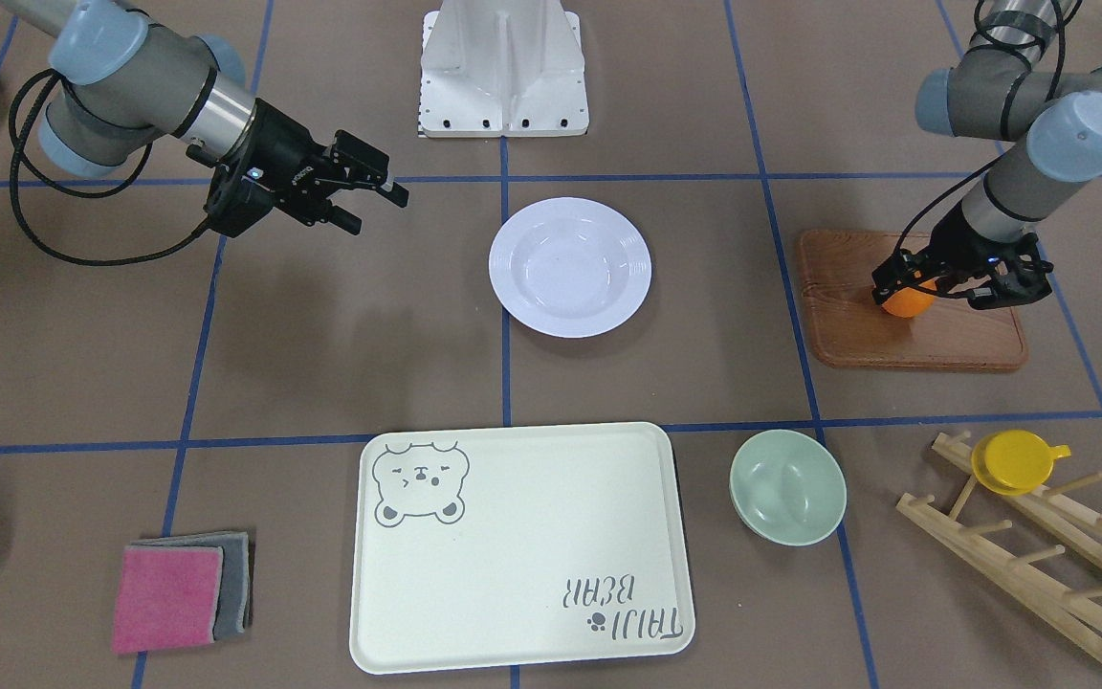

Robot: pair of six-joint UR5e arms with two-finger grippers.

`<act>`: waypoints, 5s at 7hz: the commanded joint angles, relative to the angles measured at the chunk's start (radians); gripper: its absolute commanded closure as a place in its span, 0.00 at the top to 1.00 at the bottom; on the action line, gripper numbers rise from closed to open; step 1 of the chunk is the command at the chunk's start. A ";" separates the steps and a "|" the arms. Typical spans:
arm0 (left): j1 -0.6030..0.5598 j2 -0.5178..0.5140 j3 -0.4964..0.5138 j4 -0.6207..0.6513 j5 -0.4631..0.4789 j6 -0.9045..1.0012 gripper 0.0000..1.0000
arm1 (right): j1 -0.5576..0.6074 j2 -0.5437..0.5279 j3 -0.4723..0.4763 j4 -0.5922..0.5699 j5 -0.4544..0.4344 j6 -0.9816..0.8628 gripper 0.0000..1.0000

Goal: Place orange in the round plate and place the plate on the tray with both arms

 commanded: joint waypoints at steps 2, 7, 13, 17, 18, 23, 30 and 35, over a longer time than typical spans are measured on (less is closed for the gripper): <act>0.013 0.001 -0.013 0.003 -0.005 -0.005 0.79 | -0.006 0.002 -0.004 0.004 -0.002 -0.002 0.99; 0.032 -0.290 -0.141 0.355 -0.008 -0.136 0.75 | -0.104 0.137 -0.177 0.186 -0.195 -0.002 0.97; 0.305 -0.541 -0.135 0.416 0.113 -0.404 0.79 | -0.128 0.235 -0.325 0.188 -0.236 -0.014 0.93; 0.351 -0.544 -0.132 0.414 0.150 -0.417 0.84 | -0.183 0.260 -0.359 0.186 -0.250 -0.014 0.90; 0.351 -0.544 -0.132 0.414 0.150 -0.419 0.84 | -0.196 0.267 -0.368 0.185 -0.263 -0.014 0.90; 0.345 -0.536 -0.145 0.413 0.192 -0.404 0.98 | -0.208 0.277 -0.371 0.185 -0.290 -0.011 0.76; 0.325 -0.518 -0.175 0.414 0.190 -0.399 0.98 | -0.214 0.306 -0.394 0.280 -0.309 0.087 0.31; 0.251 -0.482 -0.233 0.422 0.100 -0.301 0.98 | -0.216 0.366 -0.362 0.119 -0.303 0.104 0.00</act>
